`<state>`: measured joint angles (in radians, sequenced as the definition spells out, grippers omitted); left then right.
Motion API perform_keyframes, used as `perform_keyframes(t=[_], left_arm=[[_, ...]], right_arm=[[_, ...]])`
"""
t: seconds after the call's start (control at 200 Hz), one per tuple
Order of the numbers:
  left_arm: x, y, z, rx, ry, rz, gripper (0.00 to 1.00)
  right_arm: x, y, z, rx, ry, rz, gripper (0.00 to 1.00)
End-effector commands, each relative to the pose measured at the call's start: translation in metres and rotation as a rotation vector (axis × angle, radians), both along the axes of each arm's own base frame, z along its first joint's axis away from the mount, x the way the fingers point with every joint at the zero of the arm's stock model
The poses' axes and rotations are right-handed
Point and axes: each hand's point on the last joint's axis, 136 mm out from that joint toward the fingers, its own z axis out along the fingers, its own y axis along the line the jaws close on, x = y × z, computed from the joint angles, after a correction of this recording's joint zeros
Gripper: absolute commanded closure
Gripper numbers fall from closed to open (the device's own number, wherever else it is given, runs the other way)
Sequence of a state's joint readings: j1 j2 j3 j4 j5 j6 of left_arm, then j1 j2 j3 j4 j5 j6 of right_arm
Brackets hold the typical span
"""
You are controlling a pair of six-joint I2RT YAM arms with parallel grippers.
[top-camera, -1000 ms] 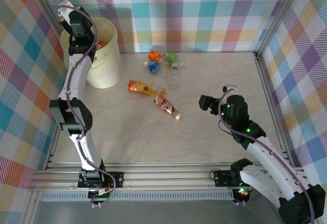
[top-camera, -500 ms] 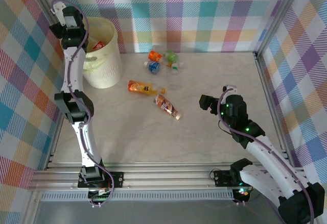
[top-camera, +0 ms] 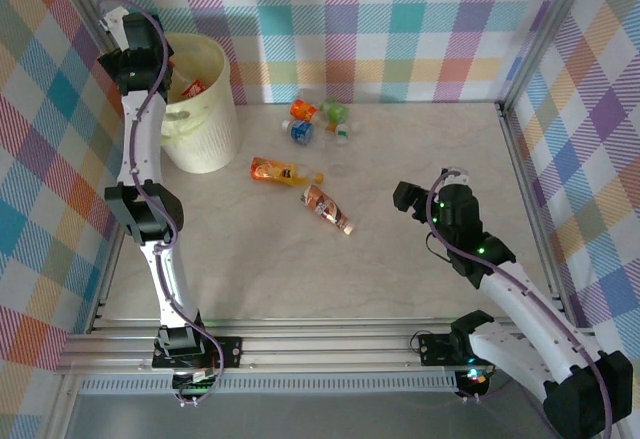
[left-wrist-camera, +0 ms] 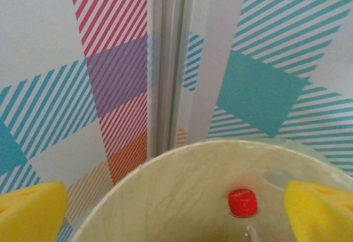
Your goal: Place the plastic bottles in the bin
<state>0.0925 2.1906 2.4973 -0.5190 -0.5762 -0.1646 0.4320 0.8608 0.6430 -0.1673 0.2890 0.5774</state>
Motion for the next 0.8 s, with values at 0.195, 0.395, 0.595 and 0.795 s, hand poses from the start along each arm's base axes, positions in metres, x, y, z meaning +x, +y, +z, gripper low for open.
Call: perform_keyframes(t=[0.195, 0.395, 0.595, 0.795], left_arm=[[-0.047, -0.068, 0.071, -0.112, -0.179, -0.162, 0.0], [-0.084, -0.107, 0.072, -0.209, -0.287, -0.293, 0.0], [-0.145, -0.147, 0.06, -0.382, -0.422, -0.392, 0.0], [-0.183, -0.194, 0.004, -0.489, -0.266, -0.48, 0.0]], right_arm=[[0.007, 0.003, -0.005, 0.002, 0.031, -0.002, 0.0], [0.008, 0.017, -0.006, -0.014, 0.036, 0.085, 0.0], [0.017, 0.03, -0.006, -0.011, 0.039, 0.131, 0.0], [0.025, 0.04, -0.005, 0.015, 0.044, 0.158, 0.0]])
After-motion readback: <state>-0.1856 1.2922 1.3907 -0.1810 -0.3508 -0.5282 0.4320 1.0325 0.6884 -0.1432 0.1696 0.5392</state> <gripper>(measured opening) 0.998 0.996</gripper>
